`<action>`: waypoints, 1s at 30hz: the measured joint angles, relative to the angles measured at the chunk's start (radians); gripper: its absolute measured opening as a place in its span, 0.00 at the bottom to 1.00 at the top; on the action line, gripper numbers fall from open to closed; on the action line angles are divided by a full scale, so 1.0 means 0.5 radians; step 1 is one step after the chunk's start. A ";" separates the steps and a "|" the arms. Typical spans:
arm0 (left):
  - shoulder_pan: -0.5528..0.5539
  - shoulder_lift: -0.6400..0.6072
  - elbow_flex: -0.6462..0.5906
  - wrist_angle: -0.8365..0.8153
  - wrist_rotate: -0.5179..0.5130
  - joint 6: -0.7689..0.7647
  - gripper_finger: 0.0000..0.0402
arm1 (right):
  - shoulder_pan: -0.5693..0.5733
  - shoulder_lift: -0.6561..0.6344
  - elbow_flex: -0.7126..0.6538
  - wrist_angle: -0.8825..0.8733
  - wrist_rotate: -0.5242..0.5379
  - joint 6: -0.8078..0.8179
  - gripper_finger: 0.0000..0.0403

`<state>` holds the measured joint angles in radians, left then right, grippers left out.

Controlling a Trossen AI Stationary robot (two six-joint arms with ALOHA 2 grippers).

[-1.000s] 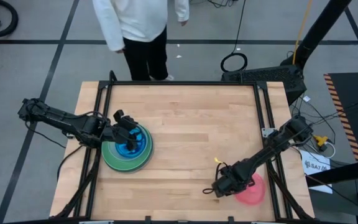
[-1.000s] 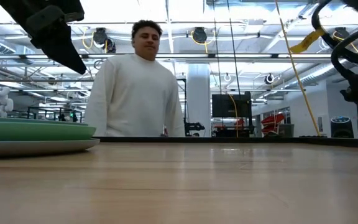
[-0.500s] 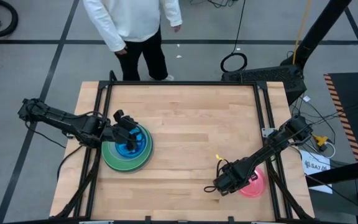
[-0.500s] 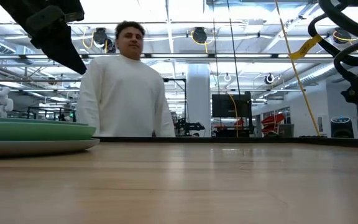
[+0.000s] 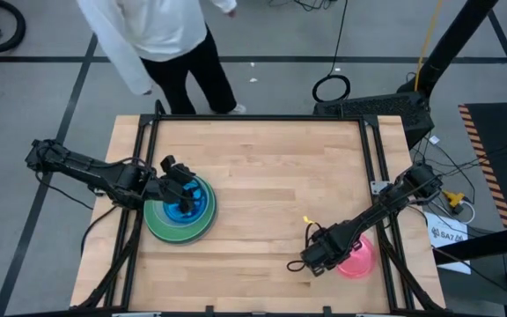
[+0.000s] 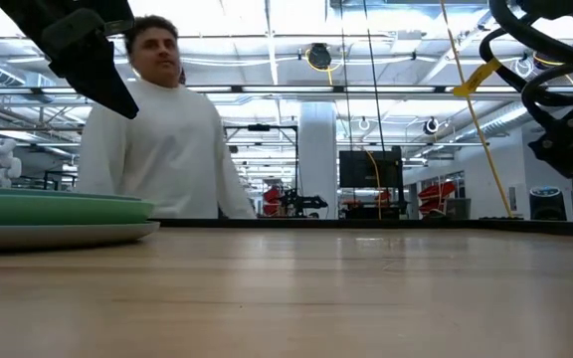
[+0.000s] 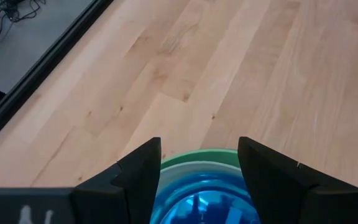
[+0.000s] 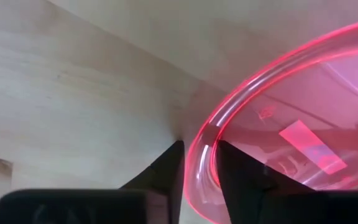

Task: Stack plastic plates
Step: Stack the light pink plate on top of the light blue plate

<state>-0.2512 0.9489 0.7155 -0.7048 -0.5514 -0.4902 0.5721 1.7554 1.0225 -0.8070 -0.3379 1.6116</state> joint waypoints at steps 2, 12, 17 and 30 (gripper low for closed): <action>0.000 0.000 0.000 0.001 0.000 0.016 0.55 | -0.006 0.000 0.000 0.001 0.006 -0.024 0.18; 0.000 0.000 0.000 0.005 0.000 0.020 0.55 | -0.090 0.007 0.254 -0.178 0.369 -0.404 0.04; 0.000 0.000 0.000 0.006 0.000 0.032 0.55 | -0.163 0.005 0.423 -0.266 0.566 -0.724 0.01; 0.000 0.000 0.000 0.014 0.000 0.029 0.55 | -0.279 0.003 0.549 -0.295 1.139 -1.754 0.00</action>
<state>-0.2512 0.9489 0.7155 -0.6976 -0.5514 -0.4759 0.4326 1.7569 1.2968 -0.9546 0.2315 0.7346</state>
